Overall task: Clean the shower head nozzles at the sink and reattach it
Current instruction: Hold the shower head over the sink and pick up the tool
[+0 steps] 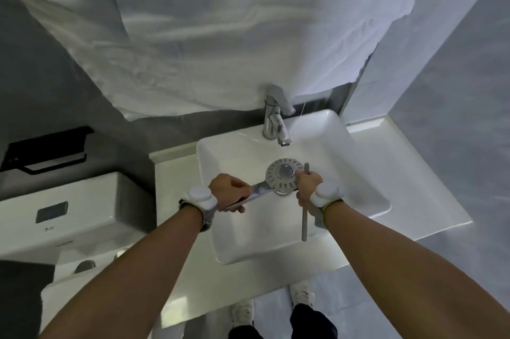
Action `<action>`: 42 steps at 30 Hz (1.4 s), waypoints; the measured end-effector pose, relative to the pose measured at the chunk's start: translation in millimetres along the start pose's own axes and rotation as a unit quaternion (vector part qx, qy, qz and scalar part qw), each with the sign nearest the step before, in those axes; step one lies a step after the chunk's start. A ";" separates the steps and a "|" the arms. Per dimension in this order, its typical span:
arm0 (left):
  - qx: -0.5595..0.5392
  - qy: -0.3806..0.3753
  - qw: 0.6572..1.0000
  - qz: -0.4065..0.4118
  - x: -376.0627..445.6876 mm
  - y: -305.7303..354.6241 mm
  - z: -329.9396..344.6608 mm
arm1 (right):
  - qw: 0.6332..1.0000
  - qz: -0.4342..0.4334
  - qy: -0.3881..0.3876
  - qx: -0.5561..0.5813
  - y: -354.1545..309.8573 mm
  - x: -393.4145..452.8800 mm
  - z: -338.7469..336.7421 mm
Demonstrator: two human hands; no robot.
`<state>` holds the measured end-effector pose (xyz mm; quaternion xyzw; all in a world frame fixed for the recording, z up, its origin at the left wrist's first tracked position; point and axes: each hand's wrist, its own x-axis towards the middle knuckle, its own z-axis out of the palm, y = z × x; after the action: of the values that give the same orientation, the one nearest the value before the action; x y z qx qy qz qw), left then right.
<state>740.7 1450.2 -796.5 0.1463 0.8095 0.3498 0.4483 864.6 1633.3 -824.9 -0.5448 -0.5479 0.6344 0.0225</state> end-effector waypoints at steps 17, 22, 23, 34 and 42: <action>-0.130 0.076 0.986 -0.074 19.4 22.8 93.2 | 0.982 -0.132 -0.045 -0.125 -73.9 35.3 -45.6; -0.179 0.078 0.978 -0.067 23.3 31.9 92.5 | 0.981 -0.144 -0.132 0.014 -135.4 20.8 -27.4; -0.180 0.069 0.979 -0.068 23.3 33.9 92.5 | 0.979 -0.140 -0.145 0.015 -144.3 18.6 -23.9; -0.186 0.060 0.979 -0.059 35.4 35.7 80.7 | 0.978 -0.116 -0.149 -0.094 -174.0 14.3 5.2; -0.187 0.041 0.979 -0.067 42.5 37.5 78.3 | 0.975 -0.030 -0.211 -0.068 -189.5 10.2 5.1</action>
<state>779.0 1534.3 -824.5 -0.0092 0.7553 0.4701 0.4566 749.1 1711.8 -696.3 -0.3825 -0.5978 0.6956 -0.1116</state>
